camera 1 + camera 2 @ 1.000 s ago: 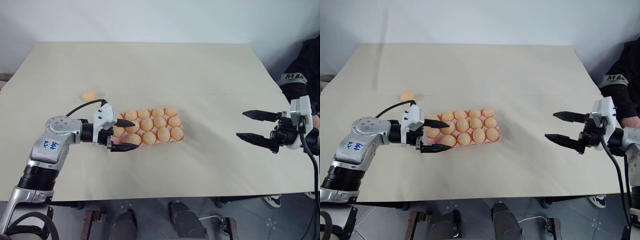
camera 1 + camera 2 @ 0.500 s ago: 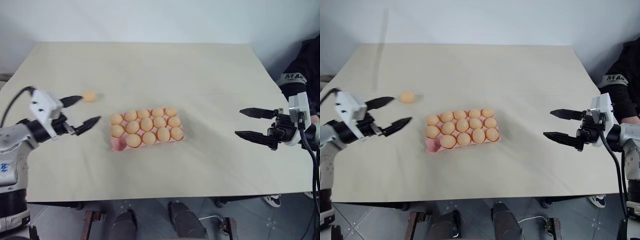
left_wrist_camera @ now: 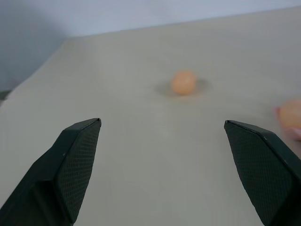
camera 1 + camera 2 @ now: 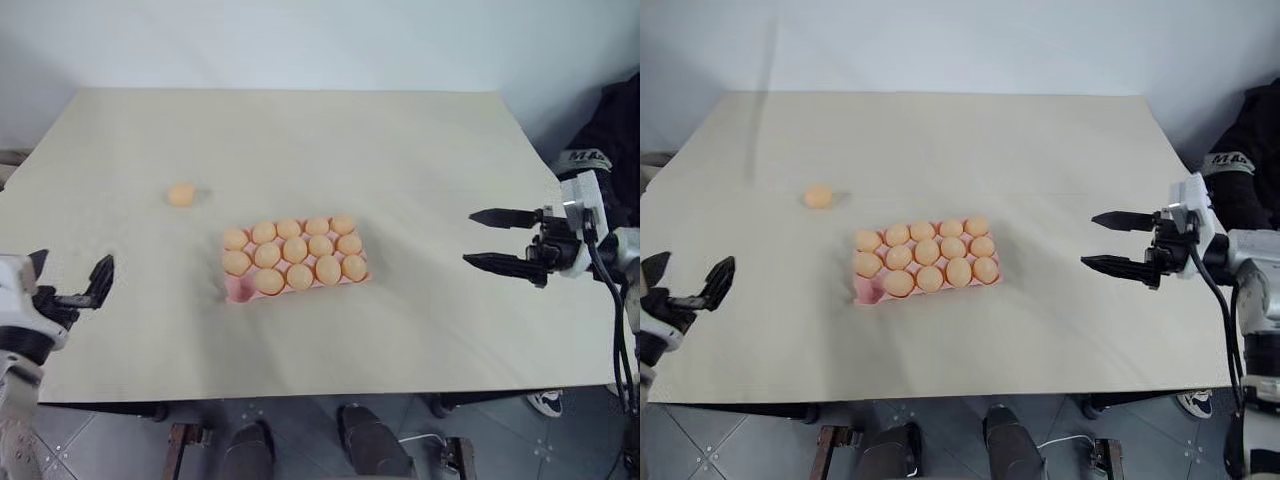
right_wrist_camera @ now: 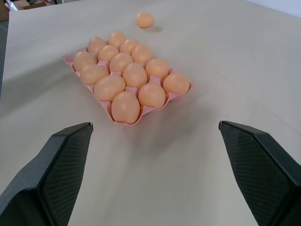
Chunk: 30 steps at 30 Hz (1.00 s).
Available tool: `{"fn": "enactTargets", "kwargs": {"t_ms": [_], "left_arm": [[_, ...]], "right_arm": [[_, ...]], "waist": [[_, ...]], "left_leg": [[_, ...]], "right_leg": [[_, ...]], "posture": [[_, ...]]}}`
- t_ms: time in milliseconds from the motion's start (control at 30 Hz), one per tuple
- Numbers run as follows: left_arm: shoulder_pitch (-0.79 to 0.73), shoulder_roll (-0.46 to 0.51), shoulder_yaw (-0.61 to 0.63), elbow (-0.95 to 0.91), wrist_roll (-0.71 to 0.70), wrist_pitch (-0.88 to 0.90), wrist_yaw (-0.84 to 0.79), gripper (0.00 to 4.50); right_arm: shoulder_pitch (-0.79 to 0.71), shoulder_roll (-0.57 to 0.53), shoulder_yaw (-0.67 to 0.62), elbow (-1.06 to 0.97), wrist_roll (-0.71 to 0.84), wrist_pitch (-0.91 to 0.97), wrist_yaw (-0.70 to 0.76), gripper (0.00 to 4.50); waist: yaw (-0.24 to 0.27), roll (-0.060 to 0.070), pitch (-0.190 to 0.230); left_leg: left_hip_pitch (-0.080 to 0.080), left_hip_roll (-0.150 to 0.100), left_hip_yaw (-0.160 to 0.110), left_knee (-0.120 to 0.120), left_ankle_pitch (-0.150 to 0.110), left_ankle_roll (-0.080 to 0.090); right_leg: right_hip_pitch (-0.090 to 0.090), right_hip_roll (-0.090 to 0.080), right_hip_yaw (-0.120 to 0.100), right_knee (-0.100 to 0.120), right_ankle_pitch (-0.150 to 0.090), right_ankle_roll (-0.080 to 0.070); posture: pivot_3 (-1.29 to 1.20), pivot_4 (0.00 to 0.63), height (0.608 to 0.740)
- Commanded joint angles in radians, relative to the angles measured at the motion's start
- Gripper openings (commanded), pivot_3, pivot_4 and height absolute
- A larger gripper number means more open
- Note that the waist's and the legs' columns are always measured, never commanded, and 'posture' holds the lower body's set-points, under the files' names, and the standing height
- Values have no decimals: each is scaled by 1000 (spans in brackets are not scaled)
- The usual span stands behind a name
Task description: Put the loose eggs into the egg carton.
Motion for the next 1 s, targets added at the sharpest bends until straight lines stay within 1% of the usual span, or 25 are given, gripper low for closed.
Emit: {"fn": "enactTargets", "kwargs": {"t_ms": [33, 133, 233, 300, 500, 567, 600, 667, 700, 733, 833, 1000], "left_arm": [[18, -10, 42, -54, -39, 60, 49, 4475], [15, -8, 40, -49, -54, 87, 69, 4475], [-19, 11, 37, -5, -58, 71, 71, 4475], [-63, 34, 23, 57, -54, 27, 48, 4475], [-252, 154, -125, 375, 20, -113, -36, 4475], [-355, 177, -187, 518, 45, -169, -57, 4475], [-409, 186, -219, 595, 59, -204, -74, 4475], [-504, 201, -282, 745, 92, -277, -112, 4475], [-545, 208, -313, 822, 114, -320, -133, 4475], [-584, 213, -340, 896, 132, -362, -153, 4475], [-721, 220, -420, 1137, 193, -503, -207, 4475], [-891, 218, -491, 1411, 239, -674, -281, 4475]], "right_arm": [[-48, 5, 6, 29, -10, -21, 35, 4500], [-60, 5, 13, 42, -12, -26, 50, 4500], [-50, -1, -2, 30, 3, -25, 63, 4500], [-34, -9, -18, 8, 21, -14, 68, 4500], [55, -11, -79, -108, 88, 28, 38, 4500], [87, 0, -105, -164, 117, 39, 13, 4500], [106, 4, -119, -195, 130, 42, -1, 4500], [145, 9, -146, -252, 151, 55, -27, 4500], [164, 10, -157, -274, 157, 60, -42, 4500], [182, 12, -167, -293, 164, 66, -55, 4500], [236, 15, -198, -337, 177, 75, -88, 4500], [293, 13, -226, -388, 193, 89, -127, 4500]], "waist": [[-3, 0, 0], [-6, 0, 0], [-6, 0, 0], [-3, 0, 0], [9, 0, 0], [10, 0, 0], [10, 0, 0], [12, 0, 0], [13, 0, 0], [14, 0, 0], [16, 0, 0], [24, 0, 0]], "left_leg": [[0, 0, 0, 0, 0, 0], [0, 0, -1, 0, -1, 1], [0, 0, 0, 0, -5, 4], [0, 1, 0, 0, -7, 4], [0, 1, -1, -5, -10, 2], [0, 1, 0, -6, -11, 2], [0, 1, 0, -5, -12, 2], [0, 1, 0, -6, -12, 2], [0, 1, 0, -6, -12, 1], [0, 1, 0, -7, -12, 1], [-1, 1, 1, -7, -14, 0], [-1, 1, 1, -8, -14, 0]], "right_leg": [[1, 0, 0, -1, 0, 0], [5, 0, 0, -8, 1, -1], [8, -1, 0, -14, 1, -1], [8, -1, -1, -16, 1, 0], [7, -1, -3, -16, 0, 0], [7, -1, -3, -16, 0, 0], [7, -1, -3, -16, 1, 3], [6, 0, -4, -16, 3, 7], [6, 0, -4, -15, 6, 14], [6, 0, -4, -15, 7, 16], [5, 0, -4, -16, 6, 16], [4, 0, -4, -16, 5, 17]], "posture": [[0, 150, 740], [0, 150, 740], [0, 150, 740], [0, 150, 740], [0, 150, 740], [0, 150, 740], [0, 150, 740], [0, 150, 740], [0, 150, 740], [0, 150, 740], [0, 150, 740], [0, 150, 740]]}}
